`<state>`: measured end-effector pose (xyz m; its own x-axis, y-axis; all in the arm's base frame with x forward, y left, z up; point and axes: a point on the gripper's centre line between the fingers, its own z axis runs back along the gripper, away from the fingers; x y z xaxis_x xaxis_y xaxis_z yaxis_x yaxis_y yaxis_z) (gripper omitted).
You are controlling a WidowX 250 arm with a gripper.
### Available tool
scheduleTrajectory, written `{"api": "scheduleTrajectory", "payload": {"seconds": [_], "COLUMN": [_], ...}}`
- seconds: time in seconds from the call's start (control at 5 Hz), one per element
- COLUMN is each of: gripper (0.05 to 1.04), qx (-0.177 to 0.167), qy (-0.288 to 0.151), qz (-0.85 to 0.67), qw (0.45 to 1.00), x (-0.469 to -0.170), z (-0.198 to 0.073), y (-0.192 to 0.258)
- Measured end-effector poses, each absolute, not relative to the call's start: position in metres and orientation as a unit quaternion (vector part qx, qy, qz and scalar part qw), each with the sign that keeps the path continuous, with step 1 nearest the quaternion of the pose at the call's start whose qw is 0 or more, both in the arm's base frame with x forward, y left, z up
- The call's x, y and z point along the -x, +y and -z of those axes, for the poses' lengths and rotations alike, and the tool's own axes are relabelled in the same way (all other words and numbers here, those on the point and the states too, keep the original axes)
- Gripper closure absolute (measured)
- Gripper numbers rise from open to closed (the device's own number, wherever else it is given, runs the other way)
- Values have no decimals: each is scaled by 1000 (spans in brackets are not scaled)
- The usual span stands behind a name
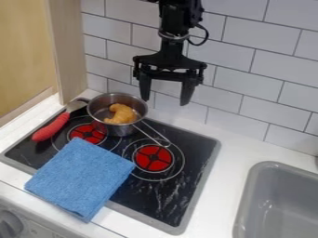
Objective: Moved the blue cloth to the left stove
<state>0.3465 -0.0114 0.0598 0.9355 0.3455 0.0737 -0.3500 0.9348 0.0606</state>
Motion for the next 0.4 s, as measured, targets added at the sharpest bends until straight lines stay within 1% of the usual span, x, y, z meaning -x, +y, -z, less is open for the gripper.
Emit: {"api": "scheduleTrajectory", "payload": {"seconds": [0.2,0.4], "gripper": [83,83], "qx": [-41,-35], "qy": [0,30], "qz": [-173,-145], "qw": [984,988], "x": [-334,-324], "z": [-44,-42], "y": [-13,-15]}}
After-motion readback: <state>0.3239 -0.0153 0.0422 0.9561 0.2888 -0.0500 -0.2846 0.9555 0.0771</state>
